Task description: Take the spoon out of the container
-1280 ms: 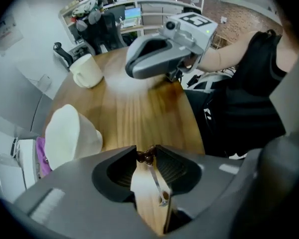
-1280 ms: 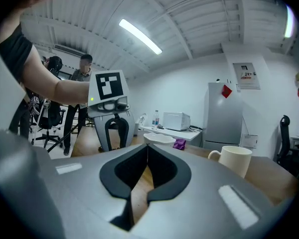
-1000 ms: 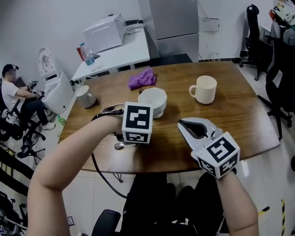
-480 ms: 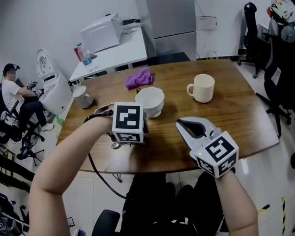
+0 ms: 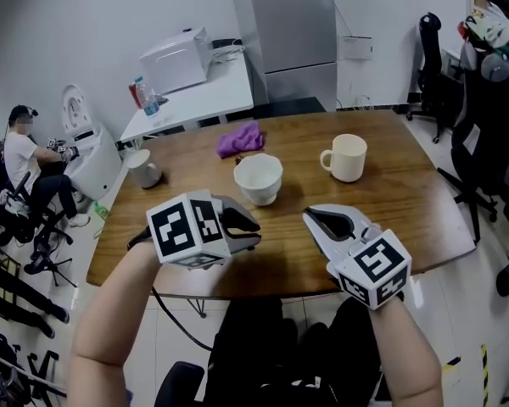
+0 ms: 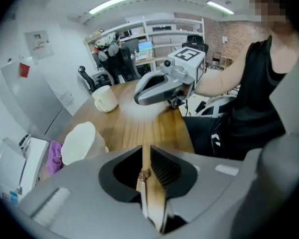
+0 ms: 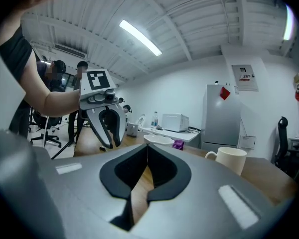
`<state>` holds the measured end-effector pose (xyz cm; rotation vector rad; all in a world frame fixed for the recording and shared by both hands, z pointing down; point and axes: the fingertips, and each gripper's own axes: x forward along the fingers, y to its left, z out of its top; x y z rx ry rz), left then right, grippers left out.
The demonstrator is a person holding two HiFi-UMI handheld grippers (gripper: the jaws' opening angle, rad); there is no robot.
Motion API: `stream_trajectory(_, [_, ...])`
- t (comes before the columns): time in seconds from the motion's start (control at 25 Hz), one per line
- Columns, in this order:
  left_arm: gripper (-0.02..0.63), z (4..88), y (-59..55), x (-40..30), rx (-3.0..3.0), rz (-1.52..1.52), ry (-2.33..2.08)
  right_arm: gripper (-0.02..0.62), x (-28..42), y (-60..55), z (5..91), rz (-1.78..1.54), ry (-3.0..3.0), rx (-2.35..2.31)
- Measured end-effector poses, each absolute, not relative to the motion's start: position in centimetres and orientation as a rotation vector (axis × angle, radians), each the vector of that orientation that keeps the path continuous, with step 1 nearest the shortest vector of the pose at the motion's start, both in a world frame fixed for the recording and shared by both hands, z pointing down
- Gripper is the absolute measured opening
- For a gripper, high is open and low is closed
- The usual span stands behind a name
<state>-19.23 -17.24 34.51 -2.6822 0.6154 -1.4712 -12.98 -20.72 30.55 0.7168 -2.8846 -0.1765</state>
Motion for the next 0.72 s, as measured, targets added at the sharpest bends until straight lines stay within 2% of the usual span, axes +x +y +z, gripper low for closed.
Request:
stream_trajectory(0.12, [0.012, 33.2, -16.9, -18.5, -2.779, -1.237, 0.764, 0.005, -12.5, -20.4, 30.2, -0.182, -2.893, 0.717])
stream_trajectory(0.48, [0.012, 28.7, -15.2, -15.9, -2.929, -0.576, 0.973, 0.005, -10.5, -19.1, 29.5, -0.179, -2.909, 0.728])
stream_trajectory(0.72, [0.012, 28.5, -13.9, -14.1, -2.944, -0.278, 1.052, 0.005, -8.6, -17.7, 30.2, -0.112, -2.921, 0.725])
